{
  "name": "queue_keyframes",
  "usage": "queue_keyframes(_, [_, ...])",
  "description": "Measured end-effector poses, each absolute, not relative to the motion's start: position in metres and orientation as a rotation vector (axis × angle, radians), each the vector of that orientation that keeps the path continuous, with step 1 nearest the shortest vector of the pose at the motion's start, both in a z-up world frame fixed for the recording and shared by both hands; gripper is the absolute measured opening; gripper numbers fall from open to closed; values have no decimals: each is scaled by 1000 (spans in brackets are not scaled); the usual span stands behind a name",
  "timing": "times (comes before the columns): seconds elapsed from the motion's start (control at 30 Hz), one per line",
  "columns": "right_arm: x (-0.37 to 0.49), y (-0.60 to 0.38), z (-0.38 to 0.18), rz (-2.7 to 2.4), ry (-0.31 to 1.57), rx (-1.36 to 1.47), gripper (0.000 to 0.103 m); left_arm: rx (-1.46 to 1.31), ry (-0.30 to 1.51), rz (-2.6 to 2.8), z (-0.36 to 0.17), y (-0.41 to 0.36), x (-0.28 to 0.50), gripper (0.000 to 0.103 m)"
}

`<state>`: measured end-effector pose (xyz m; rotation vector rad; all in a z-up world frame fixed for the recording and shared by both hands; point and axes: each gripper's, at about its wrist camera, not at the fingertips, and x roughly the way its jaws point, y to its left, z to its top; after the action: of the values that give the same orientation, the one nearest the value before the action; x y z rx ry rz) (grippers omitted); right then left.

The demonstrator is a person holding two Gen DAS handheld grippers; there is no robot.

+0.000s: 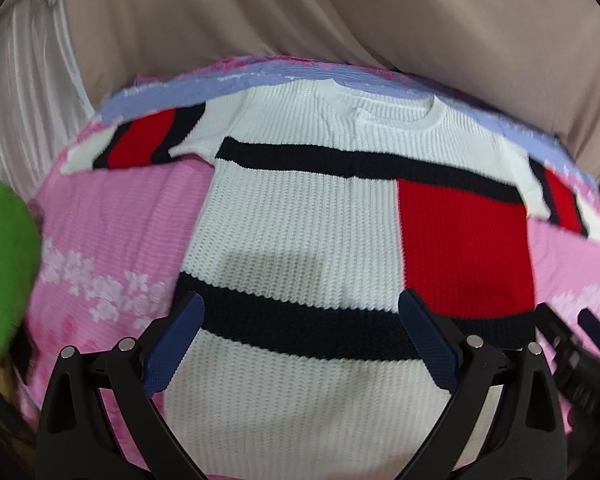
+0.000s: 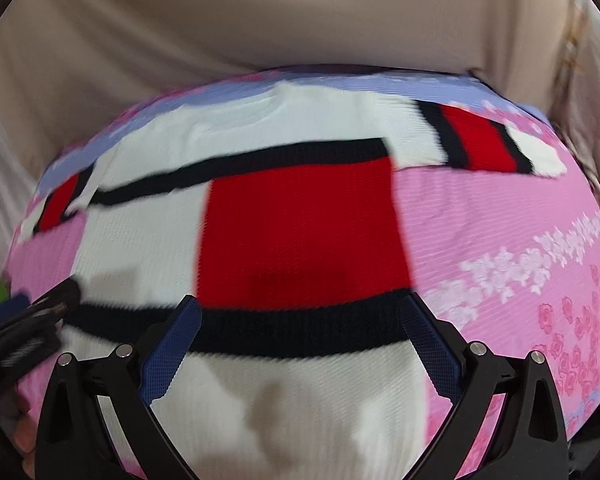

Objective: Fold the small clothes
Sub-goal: 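Grasp the sweater hem with the left gripper while the right gripper grasps the hem too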

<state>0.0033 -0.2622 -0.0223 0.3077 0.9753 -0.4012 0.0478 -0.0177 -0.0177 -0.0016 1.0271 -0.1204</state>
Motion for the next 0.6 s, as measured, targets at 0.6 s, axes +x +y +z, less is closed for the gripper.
queue_keyframes(0.6, [3, -718, -101, -884, 778, 959, 69, -160, 1017, 136, -9, 28, 99, 95])
